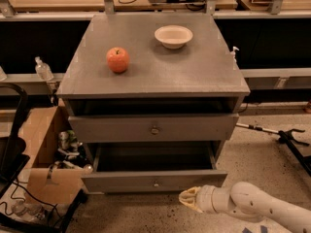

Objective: Close middle drawer

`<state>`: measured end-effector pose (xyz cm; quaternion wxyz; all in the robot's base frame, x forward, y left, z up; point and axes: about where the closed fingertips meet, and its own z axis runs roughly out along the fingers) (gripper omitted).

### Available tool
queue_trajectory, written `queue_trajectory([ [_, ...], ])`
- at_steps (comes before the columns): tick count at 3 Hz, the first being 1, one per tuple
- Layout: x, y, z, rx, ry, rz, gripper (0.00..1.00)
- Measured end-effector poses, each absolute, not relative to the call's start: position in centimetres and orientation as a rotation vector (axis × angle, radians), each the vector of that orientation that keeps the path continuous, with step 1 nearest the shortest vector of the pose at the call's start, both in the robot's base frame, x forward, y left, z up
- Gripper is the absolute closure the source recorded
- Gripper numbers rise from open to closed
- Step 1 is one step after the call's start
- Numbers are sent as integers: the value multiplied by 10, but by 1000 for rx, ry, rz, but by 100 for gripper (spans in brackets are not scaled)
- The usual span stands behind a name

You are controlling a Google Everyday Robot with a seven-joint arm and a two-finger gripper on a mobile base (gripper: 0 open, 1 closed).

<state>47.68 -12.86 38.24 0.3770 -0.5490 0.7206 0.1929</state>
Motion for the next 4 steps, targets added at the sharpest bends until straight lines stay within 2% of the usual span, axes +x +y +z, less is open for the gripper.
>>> queue_trajectory([
  [2,477,-122,383,-1483,1787,498,100],
  [3,525,-139,388,-1494,1705,457,100],
  [4,544,-150,392,-1489,1687,432,100],
])
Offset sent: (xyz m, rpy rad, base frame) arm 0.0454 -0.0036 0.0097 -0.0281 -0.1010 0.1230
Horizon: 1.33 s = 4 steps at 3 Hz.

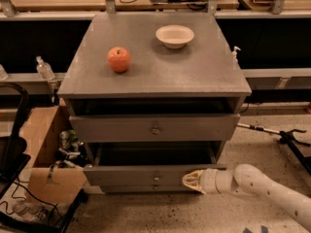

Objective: Close middle drawer

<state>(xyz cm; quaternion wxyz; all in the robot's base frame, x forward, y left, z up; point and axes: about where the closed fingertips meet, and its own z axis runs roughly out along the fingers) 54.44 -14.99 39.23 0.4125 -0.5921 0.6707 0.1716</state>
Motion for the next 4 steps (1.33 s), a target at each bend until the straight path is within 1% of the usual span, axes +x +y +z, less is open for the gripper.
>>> queue_trajectory([
  [1,577,-166,397,-1471,1682,396,100],
  [2,576,-167,397,-1471,1682,396,100],
  [3,617,-179,395,-1447,1690,386,100],
  [4,617,-179,395,-1447,1690,386,100],
])
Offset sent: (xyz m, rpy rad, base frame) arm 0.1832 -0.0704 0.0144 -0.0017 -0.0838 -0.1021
